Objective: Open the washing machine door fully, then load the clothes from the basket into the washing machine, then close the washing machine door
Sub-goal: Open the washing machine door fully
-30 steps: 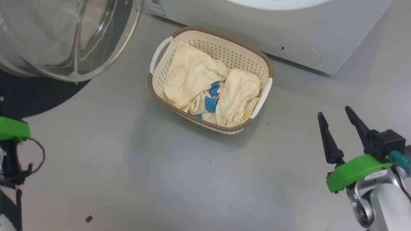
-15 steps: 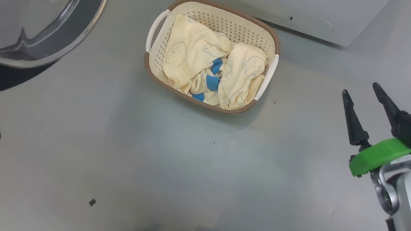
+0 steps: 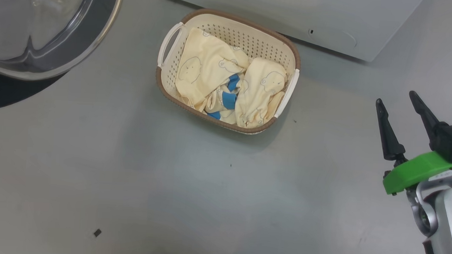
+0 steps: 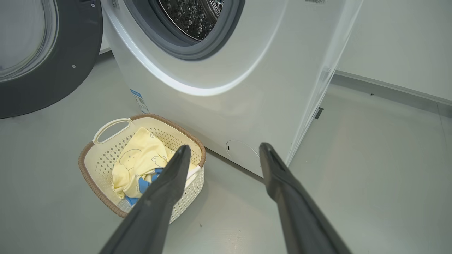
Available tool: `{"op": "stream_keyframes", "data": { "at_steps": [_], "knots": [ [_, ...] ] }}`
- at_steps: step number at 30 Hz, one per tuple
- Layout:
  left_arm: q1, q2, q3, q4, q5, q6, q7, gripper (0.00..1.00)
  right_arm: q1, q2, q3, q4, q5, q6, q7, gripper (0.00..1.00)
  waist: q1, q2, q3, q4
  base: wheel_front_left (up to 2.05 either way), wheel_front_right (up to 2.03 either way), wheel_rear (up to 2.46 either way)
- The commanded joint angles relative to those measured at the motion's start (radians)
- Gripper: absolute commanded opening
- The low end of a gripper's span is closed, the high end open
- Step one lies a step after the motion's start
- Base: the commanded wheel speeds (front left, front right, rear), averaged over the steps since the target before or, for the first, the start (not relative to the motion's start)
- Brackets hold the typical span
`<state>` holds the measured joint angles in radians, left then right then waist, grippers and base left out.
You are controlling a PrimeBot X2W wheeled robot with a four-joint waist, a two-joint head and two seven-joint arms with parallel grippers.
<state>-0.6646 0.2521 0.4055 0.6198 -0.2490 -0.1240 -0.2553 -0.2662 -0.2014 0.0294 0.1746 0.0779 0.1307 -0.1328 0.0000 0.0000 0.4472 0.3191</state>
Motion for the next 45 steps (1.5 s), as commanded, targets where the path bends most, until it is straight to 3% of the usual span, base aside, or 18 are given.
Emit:
{"op": "stream_keyframes", "data": {
  "at_steps": [1,7,11,22,35,45],
  "knots": [
    [0.019,0.054,0.028,-0.027,0.008,-0.004,-0.006,0.0,0.004,0.003,0.017,-0.024,0.001,0.0,-0.011,1.0,0.0,0.0,-0.02,-0.005,0.0,0.0,0.0],
    [0.072,0.023,-0.018,-0.048,0.026,-0.006,-0.006,0.0,0.018,0.026,0.017,0.014,0.011,0.0,-0.04,1.0,0.0,0.0,-0.096,-0.018,0.0,0.0,0.0],
    [0.114,-0.01,-0.097,-0.068,-0.006,-0.006,-0.006,0.0,0.025,0.047,0.012,0.042,0.018,0.0,-0.063,1.0,0.0,0.0,-0.151,-0.029,0.0,0.0,0.0],
    [0.277,-0.029,-0.29,-0.168,-0.036,-0.007,-0.006,0.0,0.078,0.112,0.007,0.125,0.054,0.0,-0.114,1.0,0.0,0.0,-0.335,-0.083,0.0,0.0,0.0],
    [0.498,-0.077,-0.353,-0.357,-0.045,0.012,0.031,0.0,0.169,0.142,-0.014,0.129,0.091,0.0,-0.128,1.0,0.0,0.0,-0.477,-0.188,0.0,0.0,0.0],
    [0.605,-0.119,-0.393,-0.449,-0.035,0.026,0.016,0.0,0.207,0.148,0.0,0.067,0.104,0.0,-0.129,1.0,0.0,0.0,-0.5,-0.261,0.0,0.0,0.0]
  ]
}}
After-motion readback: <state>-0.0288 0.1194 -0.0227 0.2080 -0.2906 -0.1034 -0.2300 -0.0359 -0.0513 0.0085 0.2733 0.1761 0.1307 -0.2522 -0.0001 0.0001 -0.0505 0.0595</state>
